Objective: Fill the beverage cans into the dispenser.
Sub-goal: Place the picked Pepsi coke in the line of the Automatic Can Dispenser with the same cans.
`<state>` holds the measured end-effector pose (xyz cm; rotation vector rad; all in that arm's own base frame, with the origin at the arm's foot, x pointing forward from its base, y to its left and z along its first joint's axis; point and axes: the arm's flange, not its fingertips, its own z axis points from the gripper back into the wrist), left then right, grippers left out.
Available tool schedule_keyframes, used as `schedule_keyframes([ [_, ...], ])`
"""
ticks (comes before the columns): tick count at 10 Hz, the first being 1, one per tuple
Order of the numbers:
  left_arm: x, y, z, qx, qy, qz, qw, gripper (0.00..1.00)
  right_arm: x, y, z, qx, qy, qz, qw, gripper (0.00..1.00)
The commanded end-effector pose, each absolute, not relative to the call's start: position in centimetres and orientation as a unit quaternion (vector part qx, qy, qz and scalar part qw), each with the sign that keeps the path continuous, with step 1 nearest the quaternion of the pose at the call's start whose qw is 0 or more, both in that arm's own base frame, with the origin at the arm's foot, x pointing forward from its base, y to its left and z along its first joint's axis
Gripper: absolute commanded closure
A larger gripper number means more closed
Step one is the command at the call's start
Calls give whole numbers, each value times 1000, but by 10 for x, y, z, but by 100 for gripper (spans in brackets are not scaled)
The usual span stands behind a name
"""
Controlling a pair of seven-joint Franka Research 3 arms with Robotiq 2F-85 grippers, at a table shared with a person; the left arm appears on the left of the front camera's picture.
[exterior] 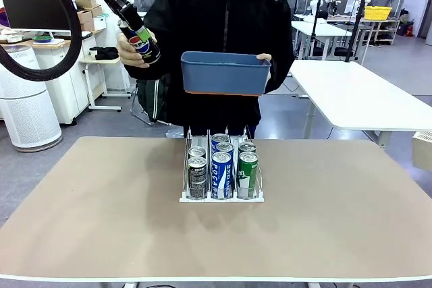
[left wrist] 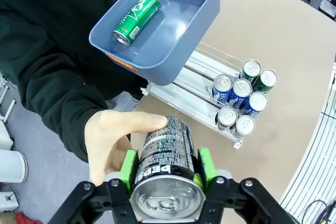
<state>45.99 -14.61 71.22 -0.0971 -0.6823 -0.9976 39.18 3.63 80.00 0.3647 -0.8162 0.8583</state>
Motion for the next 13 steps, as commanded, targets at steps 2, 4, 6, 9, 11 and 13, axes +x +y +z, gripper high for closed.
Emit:
schedule_keyframes([
  [2, 461, -144, 712, -49, -322, -470, 821, 100, 392, 37, 800, 172, -382, 402, 814, 0],
  [4, 461, -144, 712, -49, -322, -470, 821, 100, 392, 37, 800, 172, -382, 402, 814, 0],
  [6, 461, -144, 712, -49, -322, -470, 821, 100, 392, 37, 800, 172, -382, 402, 814, 0],
  [9, 461, -144, 712, -49, -322, -470, 821, 100, 392, 37, 800, 172, -382, 402, 814, 0],
  [11, 461, -144, 712, -49, -322, -470, 821, 100, 392, 37, 800, 172, -382, 402, 814, 0],
  [13, 461, -144, 712, -49, -322, -470, 821, 100, 392, 37, 800, 172, -382, 402, 814, 0],
])
